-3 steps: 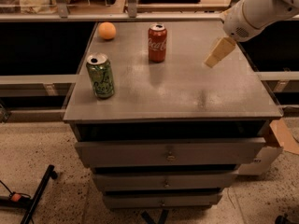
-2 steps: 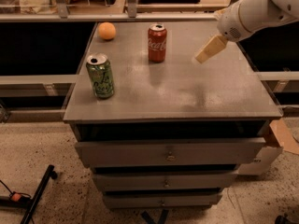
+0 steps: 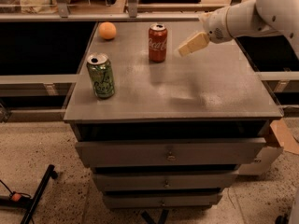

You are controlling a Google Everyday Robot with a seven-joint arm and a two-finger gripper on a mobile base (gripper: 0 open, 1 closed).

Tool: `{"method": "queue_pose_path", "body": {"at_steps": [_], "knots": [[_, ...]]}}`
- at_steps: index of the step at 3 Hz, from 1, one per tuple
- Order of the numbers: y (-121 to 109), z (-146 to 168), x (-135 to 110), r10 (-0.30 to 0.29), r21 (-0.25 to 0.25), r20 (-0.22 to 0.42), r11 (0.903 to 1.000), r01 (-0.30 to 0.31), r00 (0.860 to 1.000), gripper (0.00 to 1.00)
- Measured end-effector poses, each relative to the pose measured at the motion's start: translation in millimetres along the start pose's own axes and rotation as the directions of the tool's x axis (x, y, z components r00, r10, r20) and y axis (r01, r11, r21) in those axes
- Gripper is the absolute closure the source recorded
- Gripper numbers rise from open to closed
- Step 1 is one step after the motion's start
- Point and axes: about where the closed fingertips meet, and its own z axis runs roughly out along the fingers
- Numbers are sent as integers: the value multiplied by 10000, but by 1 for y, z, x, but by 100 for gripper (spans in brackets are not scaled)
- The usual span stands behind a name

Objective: Knock coke can over

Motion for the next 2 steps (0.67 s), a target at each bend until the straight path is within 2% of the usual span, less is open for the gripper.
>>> {"method": "queue_pose_path", "body": {"at_steps": [1,2], "knots": [[1,22,0,820,-366,760,9962,-794,9937,0],[3,44,-2,1302,-638,1516,9905,-1218,9798,0]]}}
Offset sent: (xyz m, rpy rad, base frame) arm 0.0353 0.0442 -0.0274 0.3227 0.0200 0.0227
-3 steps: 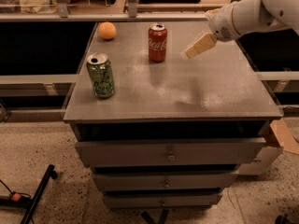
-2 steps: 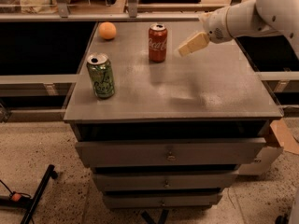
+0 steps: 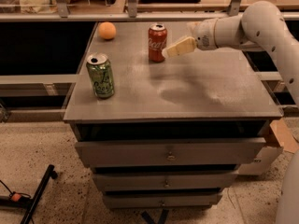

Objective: Knock coke can over

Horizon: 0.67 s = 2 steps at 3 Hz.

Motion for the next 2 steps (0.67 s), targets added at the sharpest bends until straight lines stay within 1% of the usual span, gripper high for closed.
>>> {"method": "queue_pose_path", "body": {"at_steps": [1,2], "knots": [[2,19,-2,99,-126,790,9999,-90,9968,0],[5,37,-7,66,-307,1258,9995,-28,9920,0]]}}
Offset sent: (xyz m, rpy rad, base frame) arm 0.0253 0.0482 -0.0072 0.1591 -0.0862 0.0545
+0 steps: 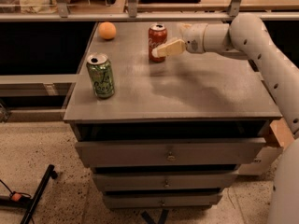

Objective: Knock coke can over

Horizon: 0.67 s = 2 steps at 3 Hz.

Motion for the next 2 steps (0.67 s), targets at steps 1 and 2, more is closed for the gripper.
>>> {"method": "queue_pose_path", "body": {"at_steps": [1,2], "knots": [[3,20,0,-12,-228,169,9997,16,9999,0],[8,41,3,139,-524,203,9985,-128,9997,18]]}}
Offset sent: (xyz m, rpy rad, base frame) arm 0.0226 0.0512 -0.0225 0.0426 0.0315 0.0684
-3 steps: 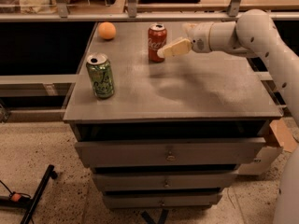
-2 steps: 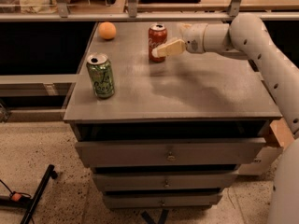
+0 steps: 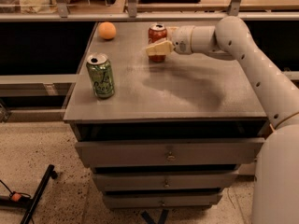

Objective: Knock coke can over

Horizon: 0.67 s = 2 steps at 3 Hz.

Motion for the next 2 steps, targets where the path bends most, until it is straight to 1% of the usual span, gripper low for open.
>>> {"method": "queue_pose_path", "body": {"at_steps": [1,2], "knots": [[1,14,7,409,-114,214,9991,-406,9989,41],[-3,18,10,954,-57,638,9954,-952,9934,64]]}}
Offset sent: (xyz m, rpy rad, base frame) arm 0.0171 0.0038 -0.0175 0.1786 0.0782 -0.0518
